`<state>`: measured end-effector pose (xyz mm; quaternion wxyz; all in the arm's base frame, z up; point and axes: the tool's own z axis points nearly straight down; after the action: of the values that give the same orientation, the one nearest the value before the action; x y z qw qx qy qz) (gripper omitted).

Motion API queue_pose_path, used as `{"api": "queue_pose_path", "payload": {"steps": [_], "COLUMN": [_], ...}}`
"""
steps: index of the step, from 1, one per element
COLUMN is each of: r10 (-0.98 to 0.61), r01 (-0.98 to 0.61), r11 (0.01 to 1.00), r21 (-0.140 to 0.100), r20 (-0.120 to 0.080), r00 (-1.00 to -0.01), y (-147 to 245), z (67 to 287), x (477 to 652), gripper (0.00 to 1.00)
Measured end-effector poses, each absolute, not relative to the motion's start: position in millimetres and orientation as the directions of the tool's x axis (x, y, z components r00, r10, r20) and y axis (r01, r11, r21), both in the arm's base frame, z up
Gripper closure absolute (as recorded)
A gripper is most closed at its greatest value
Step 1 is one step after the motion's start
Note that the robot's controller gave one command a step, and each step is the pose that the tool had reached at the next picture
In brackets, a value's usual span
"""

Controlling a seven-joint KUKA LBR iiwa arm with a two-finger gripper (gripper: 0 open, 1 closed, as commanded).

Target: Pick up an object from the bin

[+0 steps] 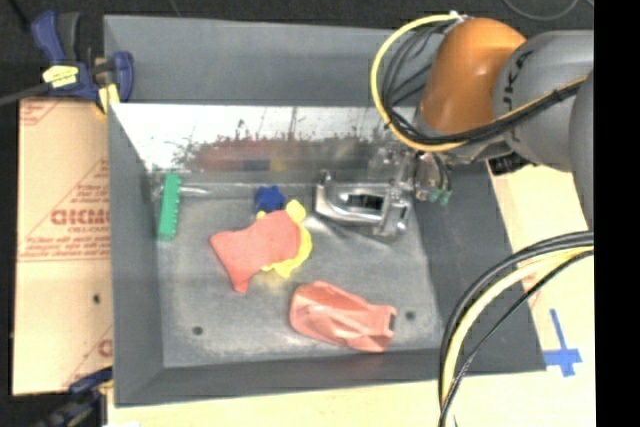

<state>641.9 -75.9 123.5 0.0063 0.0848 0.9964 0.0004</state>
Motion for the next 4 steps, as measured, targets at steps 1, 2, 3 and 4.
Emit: {"api": "queue_pose_path", "payload": {"steps": [1,2,3,4], "r10": [0.353,0.339,0.338,0.338], "r01": [0.353,0.339,0.338,0.338], "r11": [0.936,0.941,0.941,0.941], "r21": [0.002,0.000,0.000,-0.001], "r20": [-0.005,-0.010,-0.011,-0.011], "r00": [-0.936,-0.941,-0.941,-0.941], "y": [-75.4,-73.2,-72.9,-72.9], "z": [73.5,64.6,65.6,69.1], "x": [639.3,638.5,638.2,637.2], "gripper": [0.00,1.00,1.00,1.00]}}
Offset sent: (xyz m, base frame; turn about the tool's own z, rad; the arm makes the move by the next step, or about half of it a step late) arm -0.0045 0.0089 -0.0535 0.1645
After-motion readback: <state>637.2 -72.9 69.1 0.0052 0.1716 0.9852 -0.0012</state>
